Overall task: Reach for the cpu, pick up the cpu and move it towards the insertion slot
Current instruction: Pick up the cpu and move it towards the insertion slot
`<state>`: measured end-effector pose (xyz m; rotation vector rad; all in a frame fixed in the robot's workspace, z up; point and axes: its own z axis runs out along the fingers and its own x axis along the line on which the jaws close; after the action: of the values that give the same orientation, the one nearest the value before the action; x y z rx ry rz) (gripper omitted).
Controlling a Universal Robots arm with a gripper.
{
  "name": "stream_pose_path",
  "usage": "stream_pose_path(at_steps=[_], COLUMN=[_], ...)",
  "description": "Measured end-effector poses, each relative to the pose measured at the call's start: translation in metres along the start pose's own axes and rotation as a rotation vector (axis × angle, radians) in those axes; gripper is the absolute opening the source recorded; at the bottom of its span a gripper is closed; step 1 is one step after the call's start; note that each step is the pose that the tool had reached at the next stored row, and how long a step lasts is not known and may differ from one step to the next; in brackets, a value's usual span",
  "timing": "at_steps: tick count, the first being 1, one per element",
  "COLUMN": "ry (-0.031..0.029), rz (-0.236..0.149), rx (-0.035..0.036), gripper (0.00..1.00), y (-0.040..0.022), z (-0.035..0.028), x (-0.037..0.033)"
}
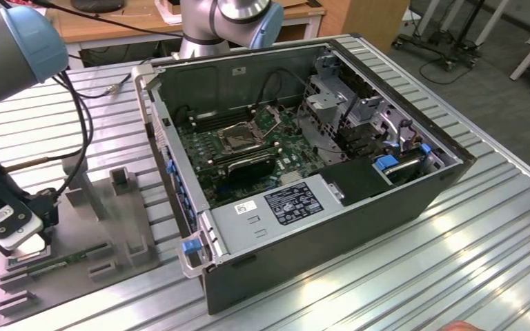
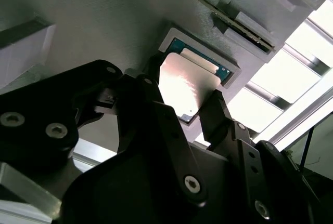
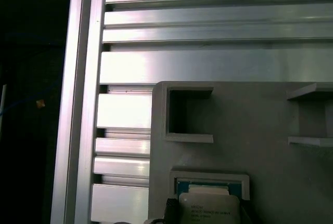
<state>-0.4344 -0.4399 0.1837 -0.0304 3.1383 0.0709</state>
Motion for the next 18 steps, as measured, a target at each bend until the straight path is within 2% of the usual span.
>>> stream_pose_path(at_steps=[3,8,18], ry=[0.0001,0.0,-0.0001], rz=[0.0,0.0,0.0], rx=[0.0,0.0,0.0], gripper=[0.54,0.54,0.54], y=[0.0001,0.0004,0.0014], z=[-0.0025,-0.0102,-0.0311], x=[0.0001,0.0001,0.0])
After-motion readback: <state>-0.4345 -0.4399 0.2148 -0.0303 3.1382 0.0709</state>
